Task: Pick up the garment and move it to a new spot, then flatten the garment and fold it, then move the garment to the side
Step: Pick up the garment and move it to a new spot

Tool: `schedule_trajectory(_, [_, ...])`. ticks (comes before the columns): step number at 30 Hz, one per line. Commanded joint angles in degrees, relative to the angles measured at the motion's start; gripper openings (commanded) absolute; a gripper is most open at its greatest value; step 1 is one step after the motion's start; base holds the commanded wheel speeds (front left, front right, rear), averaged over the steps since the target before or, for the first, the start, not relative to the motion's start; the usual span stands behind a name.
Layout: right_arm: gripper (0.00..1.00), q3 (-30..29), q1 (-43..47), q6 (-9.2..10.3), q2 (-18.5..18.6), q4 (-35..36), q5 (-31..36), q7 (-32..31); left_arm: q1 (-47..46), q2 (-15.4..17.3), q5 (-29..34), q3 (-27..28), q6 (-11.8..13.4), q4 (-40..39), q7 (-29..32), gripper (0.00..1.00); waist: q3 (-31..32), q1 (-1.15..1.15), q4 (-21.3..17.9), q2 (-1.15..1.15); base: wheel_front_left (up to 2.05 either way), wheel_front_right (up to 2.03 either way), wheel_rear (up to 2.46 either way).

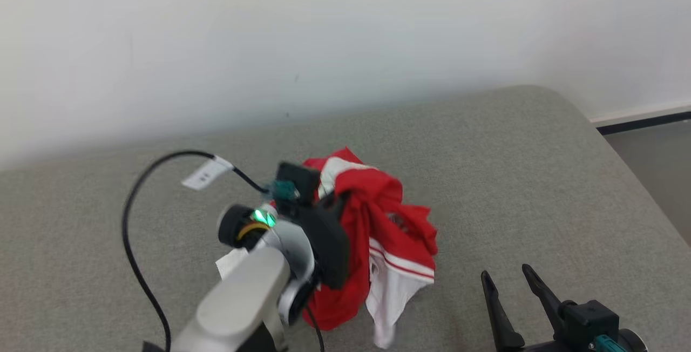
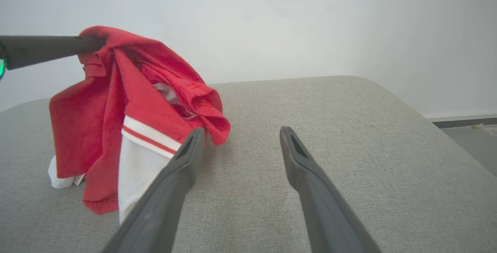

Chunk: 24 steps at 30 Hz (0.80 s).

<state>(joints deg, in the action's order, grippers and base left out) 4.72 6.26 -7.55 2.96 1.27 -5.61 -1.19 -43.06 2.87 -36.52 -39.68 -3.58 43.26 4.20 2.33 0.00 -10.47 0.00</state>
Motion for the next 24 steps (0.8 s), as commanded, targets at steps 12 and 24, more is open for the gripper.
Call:
schedule_trajectory(12, [1.0,-0.23,-0.26,0.12,-0.09,-1.13,-1.54,0.38,4.8,0.02,-8.48,-7.68,2.94,-9.04,4.66,1.0,0.71,0.0,2.8,0.0,0.0,0.0,0.0])
schedule_trajectory(24, [1.0,1.21,0.83,0.12,-0.08,-2.65,-3.19,1.16,2.71,3.61,-7.13,-10.26,5.87,-15.22,12.98,1.0,2.73,0.0,0.99,0.0,0.0,0.0,0.0])
